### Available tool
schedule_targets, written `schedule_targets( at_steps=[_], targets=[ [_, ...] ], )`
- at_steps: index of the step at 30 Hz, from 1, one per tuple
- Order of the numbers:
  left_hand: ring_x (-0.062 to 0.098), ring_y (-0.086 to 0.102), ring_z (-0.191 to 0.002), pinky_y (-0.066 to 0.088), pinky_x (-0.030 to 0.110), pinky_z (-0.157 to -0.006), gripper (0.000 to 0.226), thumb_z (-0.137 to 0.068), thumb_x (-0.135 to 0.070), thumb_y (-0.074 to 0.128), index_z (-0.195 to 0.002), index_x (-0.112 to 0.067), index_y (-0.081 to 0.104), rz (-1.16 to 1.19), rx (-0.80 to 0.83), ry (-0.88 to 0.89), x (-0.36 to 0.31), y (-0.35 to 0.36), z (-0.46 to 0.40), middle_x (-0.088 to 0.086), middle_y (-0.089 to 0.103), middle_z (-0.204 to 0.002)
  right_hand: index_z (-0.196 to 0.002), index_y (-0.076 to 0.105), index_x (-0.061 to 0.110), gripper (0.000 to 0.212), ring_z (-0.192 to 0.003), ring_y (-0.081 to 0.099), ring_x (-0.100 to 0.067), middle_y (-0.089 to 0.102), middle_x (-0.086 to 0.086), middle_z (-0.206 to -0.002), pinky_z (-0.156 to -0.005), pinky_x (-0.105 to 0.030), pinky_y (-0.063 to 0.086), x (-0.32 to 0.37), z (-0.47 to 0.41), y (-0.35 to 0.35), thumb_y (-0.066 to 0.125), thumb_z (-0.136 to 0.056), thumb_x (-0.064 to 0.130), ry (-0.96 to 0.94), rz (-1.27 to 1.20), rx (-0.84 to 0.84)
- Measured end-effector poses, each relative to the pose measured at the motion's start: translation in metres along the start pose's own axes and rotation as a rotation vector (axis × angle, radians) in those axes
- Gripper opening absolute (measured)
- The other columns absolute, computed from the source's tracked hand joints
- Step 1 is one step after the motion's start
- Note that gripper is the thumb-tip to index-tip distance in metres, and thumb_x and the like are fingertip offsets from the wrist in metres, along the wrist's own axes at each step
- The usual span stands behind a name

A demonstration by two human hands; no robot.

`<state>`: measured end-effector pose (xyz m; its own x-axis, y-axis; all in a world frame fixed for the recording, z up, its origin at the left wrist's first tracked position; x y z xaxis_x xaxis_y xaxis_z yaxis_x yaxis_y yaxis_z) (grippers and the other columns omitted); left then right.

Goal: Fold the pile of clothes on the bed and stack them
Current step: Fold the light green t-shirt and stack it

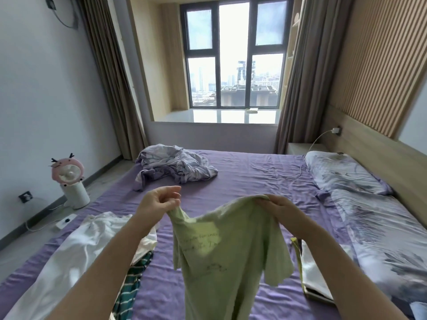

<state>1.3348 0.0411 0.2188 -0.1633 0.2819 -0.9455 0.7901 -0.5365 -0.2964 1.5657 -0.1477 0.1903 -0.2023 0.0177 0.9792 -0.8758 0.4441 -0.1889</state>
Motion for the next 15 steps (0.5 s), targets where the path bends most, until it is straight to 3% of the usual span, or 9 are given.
schedule_targets(
  at_steps=[2,5,7,9,12,15],
  targets=[
    [0.012,0.057,-0.078,0.05,0.011,-0.067,0.048,-0.083,0.011,0.063,-0.13,0.001,0.054,-0.167,0.004,0.016,0.0,-0.01,-0.008,0.013,0.061,-0.103,-0.082,0.076,0.017,0.025,-0.074,0.065,-0.014,0.072,-0.002,-0.081,-0.068,-0.023,0.055,-0.006,0.004,-0.006,0.054,-0.095,0.013,0.047,-0.151,-0.014],
    [0.017,0.059,-0.083,0.049,0.025,-0.08,0.057,-0.083,0.005,0.067,-0.136,-0.003,0.048,-0.404,-0.015,0.035,0.001,-0.024,-0.017,0.01,0.061,-0.1,-0.08,0.077,0.016,0.026,-0.071,0.065,-0.013,0.071,-0.003,-0.078,-0.064,-0.021,0.053,-0.003,0.007,-0.009,0.056,-0.089,0.004,0.042,-0.228,-0.007],
    [0.018,0.06,-0.082,0.047,0.027,-0.082,0.055,-0.083,0.002,0.067,-0.136,-0.002,0.05,-0.511,-0.032,0.042,0.001,-0.027,-0.02,0.007,0.063,-0.089,-0.092,0.077,0.014,0.017,-0.081,0.069,-0.016,0.074,-0.008,-0.09,-0.069,-0.022,0.054,0.002,0.01,-0.004,0.064,-0.081,0.012,0.035,-0.244,0.073],
    [0.015,0.059,-0.077,0.042,0.021,-0.078,0.052,-0.083,-0.001,0.068,-0.133,-0.003,0.053,-0.581,-0.065,0.06,-0.003,-0.027,-0.02,0.003,0.063,-0.084,-0.103,0.075,0.012,0.03,-0.091,0.069,-0.019,0.073,-0.012,-0.103,-0.074,-0.025,0.055,0.001,0.012,-0.001,0.076,-0.076,0.024,0.074,-0.227,0.144],
    [0.005,0.056,-0.067,0.037,0.016,-0.071,0.049,-0.083,-0.001,0.069,-0.13,-0.006,0.057,-0.578,-0.106,0.092,-0.009,-0.026,-0.016,-0.003,0.059,-0.075,-0.096,0.076,0.009,0.025,-0.084,0.067,-0.019,0.072,-0.011,-0.094,-0.074,-0.027,0.053,-0.005,0.01,-0.01,0.076,-0.076,0.022,0.152,-0.026,0.102],
    [0.012,0.056,-0.071,0.037,0.019,-0.07,0.048,-0.083,-0.003,0.07,-0.129,-0.008,0.058,-0.591,-0.103,0.108,-0.011,-0.024,-0.013,-0.001,0.059,-0.075,-0.081,0.073,0.006,0.007,-0.073,0.057,-0.015,0.063,-0.006,-0.075,-0.07,-0.029,0.044,-0.008,0.008,-0.022,0.074,-0.081,0.014,0.226,0.363,0.062]
  ],
)
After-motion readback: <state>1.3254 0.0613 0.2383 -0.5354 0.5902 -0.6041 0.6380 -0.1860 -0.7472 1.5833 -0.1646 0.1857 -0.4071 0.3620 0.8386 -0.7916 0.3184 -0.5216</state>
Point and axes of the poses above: each hand's wrist, its own z-axis away from the middle knuckle, its own y-axis out of the palm, x = y × z, the point moved 10 cm from there along -z, towards the middle knuckle
